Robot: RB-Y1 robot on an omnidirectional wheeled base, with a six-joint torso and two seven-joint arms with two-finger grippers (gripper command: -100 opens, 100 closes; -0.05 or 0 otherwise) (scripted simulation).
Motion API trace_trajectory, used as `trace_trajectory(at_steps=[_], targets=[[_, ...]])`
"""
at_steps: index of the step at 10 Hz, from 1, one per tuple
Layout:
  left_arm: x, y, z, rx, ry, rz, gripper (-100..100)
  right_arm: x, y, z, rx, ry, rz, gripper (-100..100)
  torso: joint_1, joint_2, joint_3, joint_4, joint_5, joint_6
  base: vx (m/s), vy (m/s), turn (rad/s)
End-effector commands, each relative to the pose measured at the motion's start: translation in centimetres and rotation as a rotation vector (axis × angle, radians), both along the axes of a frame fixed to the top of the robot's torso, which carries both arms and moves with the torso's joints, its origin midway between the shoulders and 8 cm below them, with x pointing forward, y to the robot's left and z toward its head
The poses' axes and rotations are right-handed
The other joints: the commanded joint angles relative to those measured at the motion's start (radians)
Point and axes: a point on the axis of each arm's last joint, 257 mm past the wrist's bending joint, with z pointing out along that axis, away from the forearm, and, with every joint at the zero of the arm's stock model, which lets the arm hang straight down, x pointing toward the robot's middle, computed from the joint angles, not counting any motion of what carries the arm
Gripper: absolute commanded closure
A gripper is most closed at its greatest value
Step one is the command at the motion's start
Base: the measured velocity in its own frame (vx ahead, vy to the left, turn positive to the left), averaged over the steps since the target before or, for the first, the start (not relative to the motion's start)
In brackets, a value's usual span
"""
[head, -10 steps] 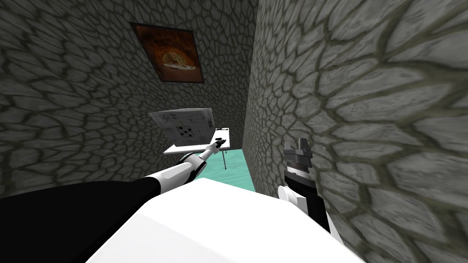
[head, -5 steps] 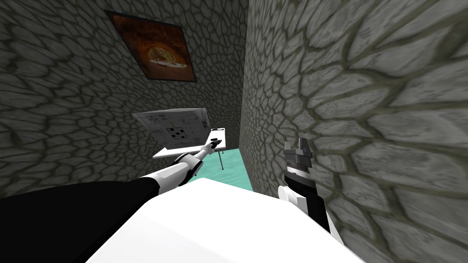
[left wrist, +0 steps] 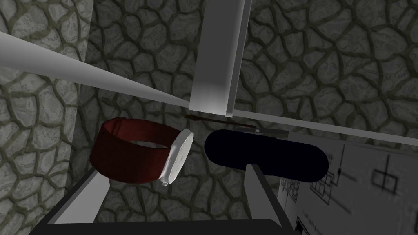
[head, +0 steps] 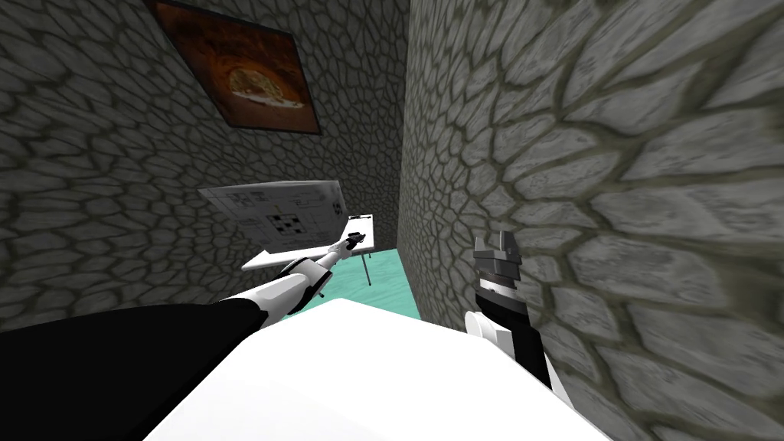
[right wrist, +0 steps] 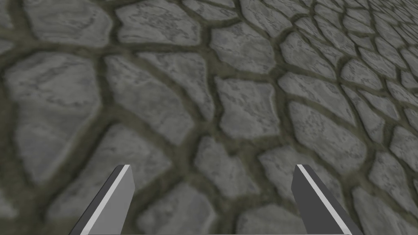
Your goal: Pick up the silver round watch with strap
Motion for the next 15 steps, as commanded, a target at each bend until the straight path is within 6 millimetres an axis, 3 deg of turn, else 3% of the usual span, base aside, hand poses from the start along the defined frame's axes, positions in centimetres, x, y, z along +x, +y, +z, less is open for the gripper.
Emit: trace_trajectory(at_steps=[1,4,5,9,10,11,12,13,15], targets=[[-1.1,3.1,0.3,0.001,-0.002,0.028,-100,0.0,0.0,0.0,0.000,0.000,0.000,0,0.000,0.000,0.000,0.000,0.000,0.000,0.010,-0.070,-0.204],[-1.0,3.0,0.2,0.000,0.000,0.026,-100,0.2,0.3,-0.3,0.005,0.009,0.010,0,-0.020,0.001,0.002,0.003,-0.004,0.007,0.002,-0.027,-0.043],[-1.0,3.0,0.2,0.001,0.000,0.024,100,0.2,0.3,-0.3,0.005,0.009,0.010,0,-0.021,0.001,0.002,0.004,-0.004,0.008,0.000,0.000,0.000],[-0.8,2.8,0.6,0.001,-0.007,0.020,100,0.2,0.4,-0.4,0.006,0.010,0.013,0,-0.020,0.000,0.001,0.001,-0.002,0.008,0.001,0.001,0.003],[-0.8,2.8,0.6,0.001,-0.007,0.021,0,0.2,0.4,-0.4,0.006,0.010,0.013,0,-0.020,0.000,0.000,0.001,-0.002,0.008,0.000,0.000,0.000],[-0.3,0.9,0.1,-0.001,-0.002,0.008,100,0.2,0.4,-0.4,0.006,0.010,0.013,0,-0.020,0.000,0.000,0.001,-0.002,0.008,-0.003,0.031,0.140],[-0.3,0.9,0.1,-0.001,-0.002,0.008,100,0.2,0.4,-0.4,0.006,0.010,0.013,0,-0.018,0.000,0.000,0.000,-0.001,0.007,-0.002,0.035,0.093],[0.5,-1.4,-0.1,-0.002,-0.001,-0.013,100,0.2,0.4,-0.4,0.006,0.010,0.013,0,-0.017,0.001,0.000,0.000,0.000,0.007,-0.003,0.051,0.174],[0.5,-1.4,-0.1,-0.002,-0.001,-0.013,100,0.2,0.4,-0.4,0.006,0.010,0.013,0,-0.015,0.001,0.000,-0.001,0.000,0.007,-0.007,0.028,0.031]])
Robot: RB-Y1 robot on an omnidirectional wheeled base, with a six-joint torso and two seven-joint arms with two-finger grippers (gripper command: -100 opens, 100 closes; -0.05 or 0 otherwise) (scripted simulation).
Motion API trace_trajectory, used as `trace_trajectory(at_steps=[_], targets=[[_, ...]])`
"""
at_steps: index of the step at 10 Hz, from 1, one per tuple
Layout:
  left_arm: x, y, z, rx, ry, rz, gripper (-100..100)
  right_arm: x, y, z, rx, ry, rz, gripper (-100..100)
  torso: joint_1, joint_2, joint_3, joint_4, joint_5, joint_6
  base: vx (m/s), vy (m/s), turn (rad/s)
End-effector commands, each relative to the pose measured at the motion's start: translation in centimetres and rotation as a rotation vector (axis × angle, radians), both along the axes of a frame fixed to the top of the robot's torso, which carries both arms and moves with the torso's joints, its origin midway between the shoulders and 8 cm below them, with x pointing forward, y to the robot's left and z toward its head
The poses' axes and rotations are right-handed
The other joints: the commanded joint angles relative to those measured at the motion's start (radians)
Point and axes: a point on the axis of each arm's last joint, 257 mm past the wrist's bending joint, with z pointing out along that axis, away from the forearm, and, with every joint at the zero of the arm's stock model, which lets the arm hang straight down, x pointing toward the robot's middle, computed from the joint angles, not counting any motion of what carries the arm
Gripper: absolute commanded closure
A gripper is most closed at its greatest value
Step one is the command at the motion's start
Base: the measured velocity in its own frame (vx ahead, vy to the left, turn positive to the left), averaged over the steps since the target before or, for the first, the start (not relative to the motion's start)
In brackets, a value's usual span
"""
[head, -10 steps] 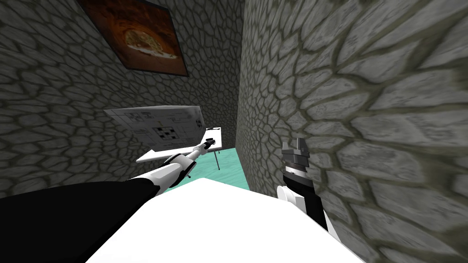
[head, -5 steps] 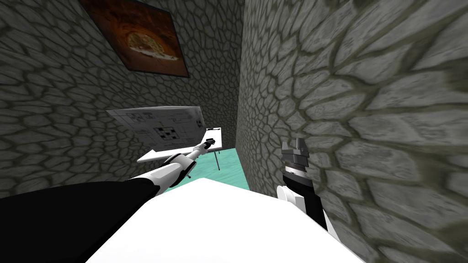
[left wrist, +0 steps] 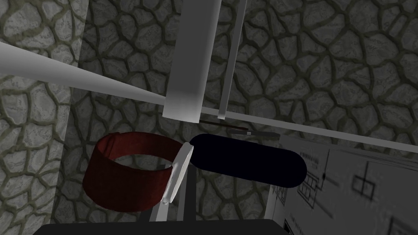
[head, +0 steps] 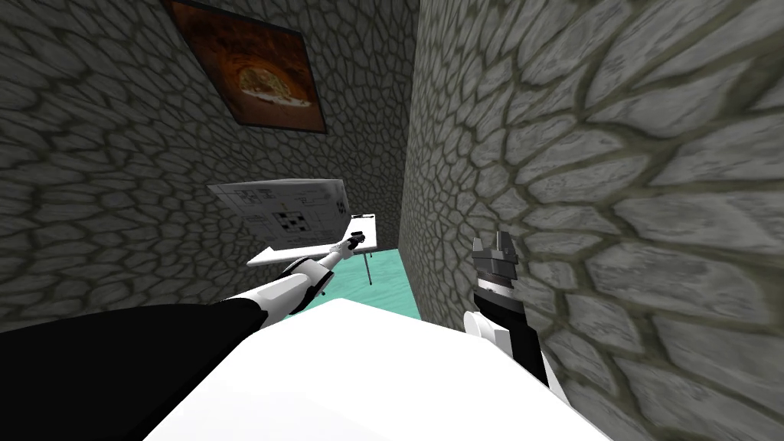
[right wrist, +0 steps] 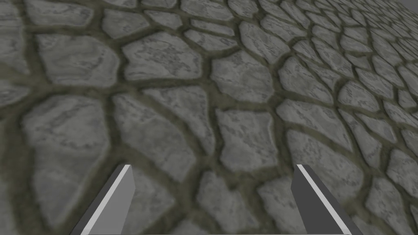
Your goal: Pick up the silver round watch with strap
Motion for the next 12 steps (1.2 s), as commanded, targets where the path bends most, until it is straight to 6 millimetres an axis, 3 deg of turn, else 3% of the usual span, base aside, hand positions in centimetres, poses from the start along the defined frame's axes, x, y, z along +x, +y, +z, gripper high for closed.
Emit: trace_trajectory(at_steps=[1,2,4,5,7,8,10,11,12], targets=[[0.9,-2.5,0.0,0.000,0.000,-0.026,100,0.0,0.0,0.0,0.000,0.000,0.000,0,0.000,0.000,0.000,0.000,0.000,0.000,-0.010,0.039,0.186],[1.5,-4.9,-0.1,0.000,0.000,-0.048,100,0.0,0.0,0.0,0.000,0.000,0.000,0,0.001,0.000,0.000,0.000,0.000,-0.001,-0.005,0.068,0.231],[1.5,-5.2,-0.2,0.007,0.004,-0.058,100,0.0,0.0,0.0,0.000,0.000,0.000,0,0.002,0.000,0.000,0.000,0.001,0.000,-0.002,0.039,0.016],[2.2,-7.3,0.0,-0.001,0.000,-0.071,100,0.0,0.0,0.0,0.000,0.000,0.000,0,0.001,-0.001,-0.001,-0.001,0.001,0.000,0.000,0.038,0.157],[2.2,-7.3,0.0,-0.001,0.000,-0.071,100,0.0,0.0,0.0,0.000,0.000,0.000,0,0.001,0.000,0.000,0.000,0.000,0.000,-0.002,0.022,0.040],[2.7,-9.7,0.1,0.000,0.000,-0.094,100,0.0,0.0,0.0,0.000,0.000,0.000,0,0.000,0.000,0.000,0.000,0.000,0.000,-0.010,0.036,0.148],[2.8,-9.5,0.2,-0.007,-0.003,-0.086,100,0.0,0.0,0.0,0.000,0.000,0.000,0,0.001,0.000,0.000,0.000,0.000,-0.001,-0.003,0.024,0.044],[3.2,-12.2,0.2,0.000,0.000,-0.118,100,0.0,0.0,0.0,0.000,0.000,0.000,0,0.000,-0.001,0.000,0.000,0.000,0.000,0.006,0.038,0.149],[3.2,-12.2,0.2,0.000,0.000,-0.118,100,0.0,0.0,0.0,0.000,0.000,0.000,0,0.001,-0.001,0.000,0.000,0.000,-0.001,0.005,0.033,0.084]])
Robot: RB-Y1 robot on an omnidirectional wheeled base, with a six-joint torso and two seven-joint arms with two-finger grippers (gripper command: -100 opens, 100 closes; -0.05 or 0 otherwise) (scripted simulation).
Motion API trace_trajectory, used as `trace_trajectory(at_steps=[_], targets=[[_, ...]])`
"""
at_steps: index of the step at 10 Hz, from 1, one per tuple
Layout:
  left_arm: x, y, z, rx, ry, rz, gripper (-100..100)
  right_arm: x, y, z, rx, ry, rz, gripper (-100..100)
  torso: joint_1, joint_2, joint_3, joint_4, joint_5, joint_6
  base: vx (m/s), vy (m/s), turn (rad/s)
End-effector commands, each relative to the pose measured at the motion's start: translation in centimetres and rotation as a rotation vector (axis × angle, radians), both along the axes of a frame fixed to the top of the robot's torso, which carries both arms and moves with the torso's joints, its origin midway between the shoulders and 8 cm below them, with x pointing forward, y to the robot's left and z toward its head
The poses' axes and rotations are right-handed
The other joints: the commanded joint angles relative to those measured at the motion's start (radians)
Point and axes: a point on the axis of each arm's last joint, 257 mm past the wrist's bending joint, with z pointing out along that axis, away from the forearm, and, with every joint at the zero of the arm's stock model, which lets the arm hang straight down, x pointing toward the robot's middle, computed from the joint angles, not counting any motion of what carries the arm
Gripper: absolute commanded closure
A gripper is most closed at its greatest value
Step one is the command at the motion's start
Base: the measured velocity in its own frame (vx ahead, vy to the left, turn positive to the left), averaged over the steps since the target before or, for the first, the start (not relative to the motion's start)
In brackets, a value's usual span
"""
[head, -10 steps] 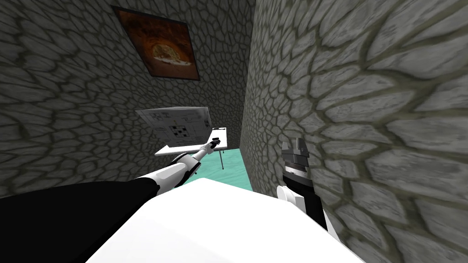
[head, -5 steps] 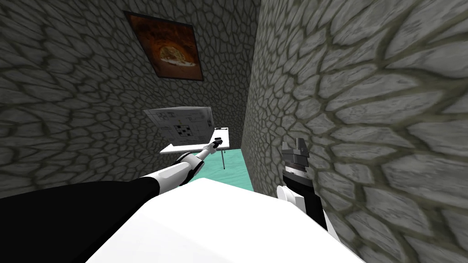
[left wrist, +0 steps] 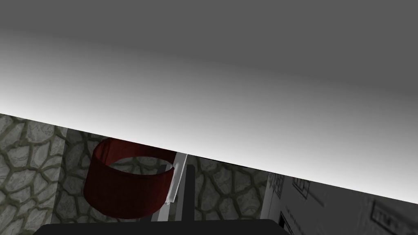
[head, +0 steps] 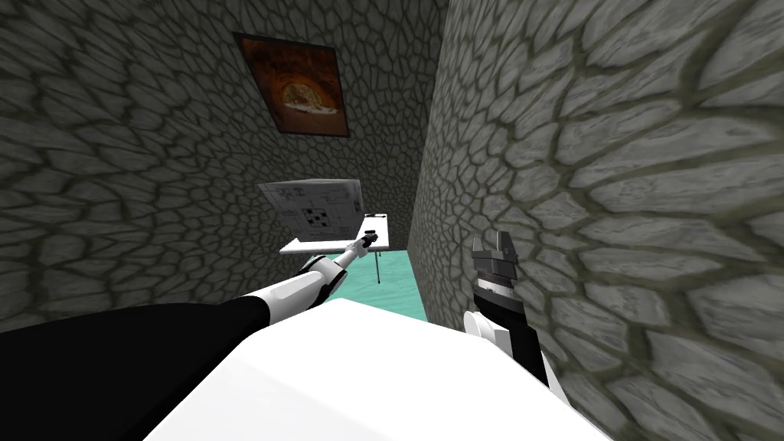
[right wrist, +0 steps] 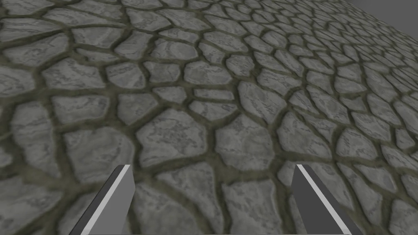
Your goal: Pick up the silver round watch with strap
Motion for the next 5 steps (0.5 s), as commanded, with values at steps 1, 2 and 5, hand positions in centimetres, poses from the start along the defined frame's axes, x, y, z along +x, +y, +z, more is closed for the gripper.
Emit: trace_trajectory(at_steps=[1,2,5], targets=[[0.5,-2.8,0.2,0.006,-0.002,-0.032,100,0.0,0.0,0.0,0.000,0.000,0.000,0,0.000,0.000,0.000,0.000,0.000,0.000,0.004,0.052,0.157],[0.9,-5.3,0.5,0.008,-0.002,-0.057,100,0.0,0.0,0.0,0.000,0.000,0.000,0,0.001,0.000,0.000,0.000,0.000,0.000,-0.001,0.090,0.237],[1.2,-7.9,0.8,0.009,-0.003,-0.082,100,0.0,0.0,0.0,0.000,0.000,0.000,0,0.000,0.000,0.000,0.000,0.000,0.000,-0.001,0.037,0.067]])
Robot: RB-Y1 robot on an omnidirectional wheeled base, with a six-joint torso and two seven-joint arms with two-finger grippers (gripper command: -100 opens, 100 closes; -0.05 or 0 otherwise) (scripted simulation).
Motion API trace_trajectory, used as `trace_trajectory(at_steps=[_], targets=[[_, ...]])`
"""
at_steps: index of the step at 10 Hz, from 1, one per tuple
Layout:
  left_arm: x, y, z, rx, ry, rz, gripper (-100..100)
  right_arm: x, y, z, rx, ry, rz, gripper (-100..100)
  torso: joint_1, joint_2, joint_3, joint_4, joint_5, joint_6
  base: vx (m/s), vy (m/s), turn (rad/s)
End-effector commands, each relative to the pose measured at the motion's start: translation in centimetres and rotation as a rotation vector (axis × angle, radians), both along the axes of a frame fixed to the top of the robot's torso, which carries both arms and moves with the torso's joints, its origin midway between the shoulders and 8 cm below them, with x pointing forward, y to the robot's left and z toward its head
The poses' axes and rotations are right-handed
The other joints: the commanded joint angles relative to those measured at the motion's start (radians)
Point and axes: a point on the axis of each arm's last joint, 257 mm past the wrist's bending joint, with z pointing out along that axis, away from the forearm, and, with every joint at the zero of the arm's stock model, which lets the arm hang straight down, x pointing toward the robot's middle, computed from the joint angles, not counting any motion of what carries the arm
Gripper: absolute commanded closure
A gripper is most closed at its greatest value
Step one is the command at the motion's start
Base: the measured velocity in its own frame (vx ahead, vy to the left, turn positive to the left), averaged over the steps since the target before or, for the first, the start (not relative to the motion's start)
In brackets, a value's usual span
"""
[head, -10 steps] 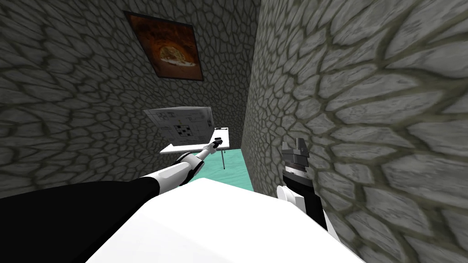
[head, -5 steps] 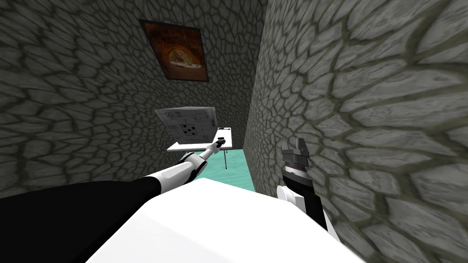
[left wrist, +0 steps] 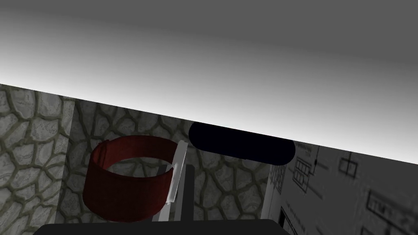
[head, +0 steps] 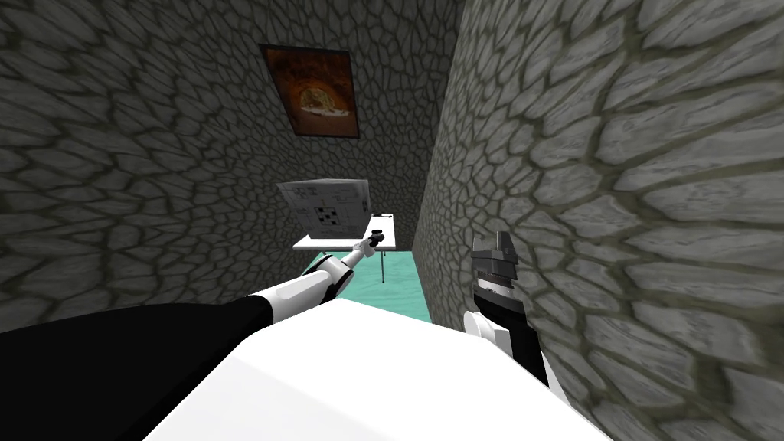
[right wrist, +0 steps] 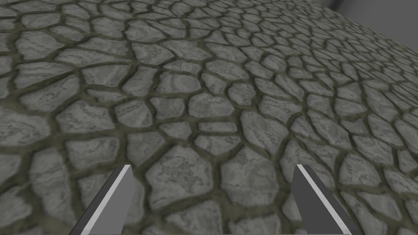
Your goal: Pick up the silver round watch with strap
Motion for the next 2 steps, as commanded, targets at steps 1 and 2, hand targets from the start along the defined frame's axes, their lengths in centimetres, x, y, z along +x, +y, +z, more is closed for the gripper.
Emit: trace_trajectory(at_steps=[1,2], targets=[[0.00,0.00,0.00,0.000,0.000,0.000,100,0.00,0.00,0.00,0.000,0.000,0.000,0,0.000,0.000,0.000,0.000,0.000,0.000,0.005,0.017,0.030],[0.03,-0.18,0.02,0.002,-0.001,-0.004,0,0.00,0.01,0.00,0.000,0.000,0.000,0,-0.001,0.000,0.000,0.000,0.000,0.000,0.000,0.000,0.000]])
